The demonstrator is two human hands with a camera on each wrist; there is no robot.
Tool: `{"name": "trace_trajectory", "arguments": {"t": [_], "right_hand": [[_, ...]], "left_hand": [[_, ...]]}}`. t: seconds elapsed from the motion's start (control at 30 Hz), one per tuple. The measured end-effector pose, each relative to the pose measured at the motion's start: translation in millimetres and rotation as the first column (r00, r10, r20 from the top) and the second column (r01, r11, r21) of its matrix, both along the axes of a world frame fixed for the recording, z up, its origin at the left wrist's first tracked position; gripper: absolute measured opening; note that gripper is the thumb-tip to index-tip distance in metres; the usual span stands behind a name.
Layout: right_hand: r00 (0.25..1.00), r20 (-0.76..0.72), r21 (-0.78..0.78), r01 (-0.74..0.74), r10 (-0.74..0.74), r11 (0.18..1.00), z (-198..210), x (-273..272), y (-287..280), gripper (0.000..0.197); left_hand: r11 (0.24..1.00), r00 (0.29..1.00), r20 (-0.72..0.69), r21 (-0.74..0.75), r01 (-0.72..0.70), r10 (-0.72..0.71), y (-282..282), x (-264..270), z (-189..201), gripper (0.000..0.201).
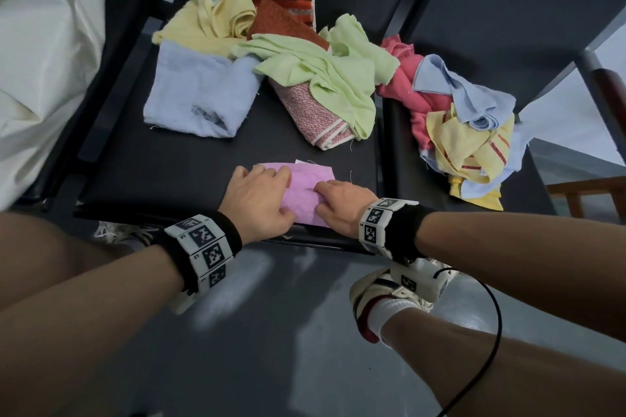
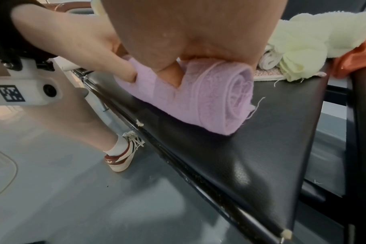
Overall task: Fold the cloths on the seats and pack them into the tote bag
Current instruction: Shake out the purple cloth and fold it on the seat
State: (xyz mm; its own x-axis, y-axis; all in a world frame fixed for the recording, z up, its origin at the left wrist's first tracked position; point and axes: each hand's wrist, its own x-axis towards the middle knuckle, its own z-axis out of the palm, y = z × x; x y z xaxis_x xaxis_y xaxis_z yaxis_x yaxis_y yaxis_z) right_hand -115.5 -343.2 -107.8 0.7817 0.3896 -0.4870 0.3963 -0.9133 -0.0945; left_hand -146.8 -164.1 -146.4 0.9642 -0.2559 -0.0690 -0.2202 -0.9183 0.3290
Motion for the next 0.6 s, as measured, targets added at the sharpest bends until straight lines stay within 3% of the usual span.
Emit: {"name": "trace_trajectory", "arguments": {"t": [0.33, 0.47, 0.6], "right_hand": [[0.997, 0.075, 0.070, 0.008, -0.013, 0.998, 1.9, -2.6, -6.7, 0.054], [0.995, 0.086, 0.042, -0.051, 0.047, 0.998, -1.2, -3.3, -7.4, 0.052], [0.997, 0.051, -0.005, -0.052, 0.052, 0.999, 0.2, 0.5, -5.0, 0.044]], "left_hand": [[0.993, 0.995, -0.080, -0.092, -0.068, 0.061, 0.8, 4.0, -0.5, 0.041], [0.985, 0.980, -0.158, -0.104, -0.138, 0.121, 0.3, 3.5, 7.2, 0.029], [0.983, 0.993, -0.048, -0.142, -0.116, 0.110, 0.6, 0.9, 1.7, 0.035]]}}
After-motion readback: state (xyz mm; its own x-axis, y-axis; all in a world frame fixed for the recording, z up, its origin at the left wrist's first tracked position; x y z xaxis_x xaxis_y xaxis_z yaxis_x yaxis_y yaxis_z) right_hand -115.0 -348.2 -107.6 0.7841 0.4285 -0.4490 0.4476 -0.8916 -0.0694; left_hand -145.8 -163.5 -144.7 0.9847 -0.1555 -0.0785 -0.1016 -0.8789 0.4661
